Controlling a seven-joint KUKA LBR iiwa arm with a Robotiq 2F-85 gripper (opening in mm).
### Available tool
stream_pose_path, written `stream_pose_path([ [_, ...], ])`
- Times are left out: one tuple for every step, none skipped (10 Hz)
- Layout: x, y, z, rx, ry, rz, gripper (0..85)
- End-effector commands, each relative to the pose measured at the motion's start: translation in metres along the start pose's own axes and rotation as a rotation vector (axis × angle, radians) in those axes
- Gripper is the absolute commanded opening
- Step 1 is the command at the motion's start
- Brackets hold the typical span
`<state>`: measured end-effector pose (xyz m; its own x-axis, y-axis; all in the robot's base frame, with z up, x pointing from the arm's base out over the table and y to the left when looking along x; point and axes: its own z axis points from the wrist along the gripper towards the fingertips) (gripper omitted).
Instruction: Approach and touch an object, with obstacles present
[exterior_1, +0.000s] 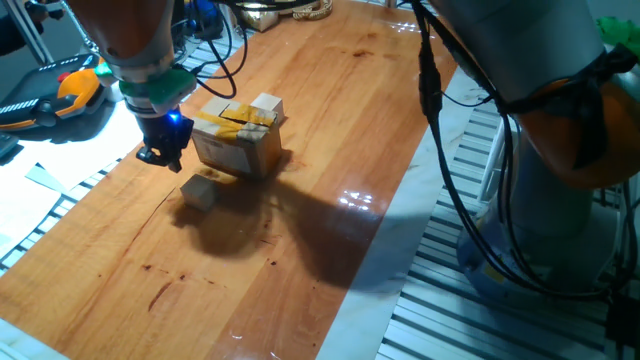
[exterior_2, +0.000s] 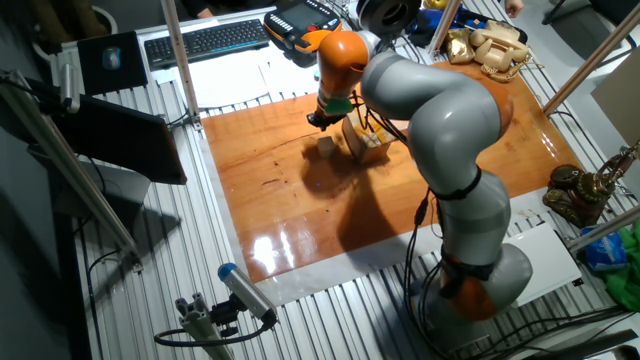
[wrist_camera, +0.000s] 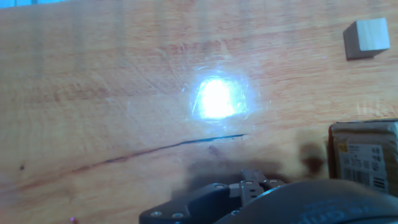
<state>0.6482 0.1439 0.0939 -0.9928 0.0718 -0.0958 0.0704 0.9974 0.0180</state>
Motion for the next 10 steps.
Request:
stream_pose_path([
  [0.000, 0.000, 0.003, 0.003, 0.000, 0.000, 0.0],
  [-0.001, 0.001, 0.005, 0.011, 0.001, 0.003, 0.0],
  [-0.002, 0.001, 0.008, 0.011, 0.001, 0.001, 0.0],
  [-0.003, 0.001, 0.012, 0.011, -0.002, 0.001, 0.0],
  [-0.004, 0.000, 0.017, 0.014, -0.004, 0.002, 0.0],
  [-0.005, 0.000, 0.023, 0.013, -0.007, 0.002, 0.0],
  [-0.005, 0.000, 0.025, 0.013, -0.009, 0.002, 0.0],
  [-0.004, 0.000, 0.026, 0.014, -0.006, 0.001, 0.0],
  [-0.004, -0.001, 0.026, 0.015, -0.003, -0.001, 0.0],
  [-0.003, -0.001, 0.027, 0.020, -0.003, -0.001, 0.0],
])
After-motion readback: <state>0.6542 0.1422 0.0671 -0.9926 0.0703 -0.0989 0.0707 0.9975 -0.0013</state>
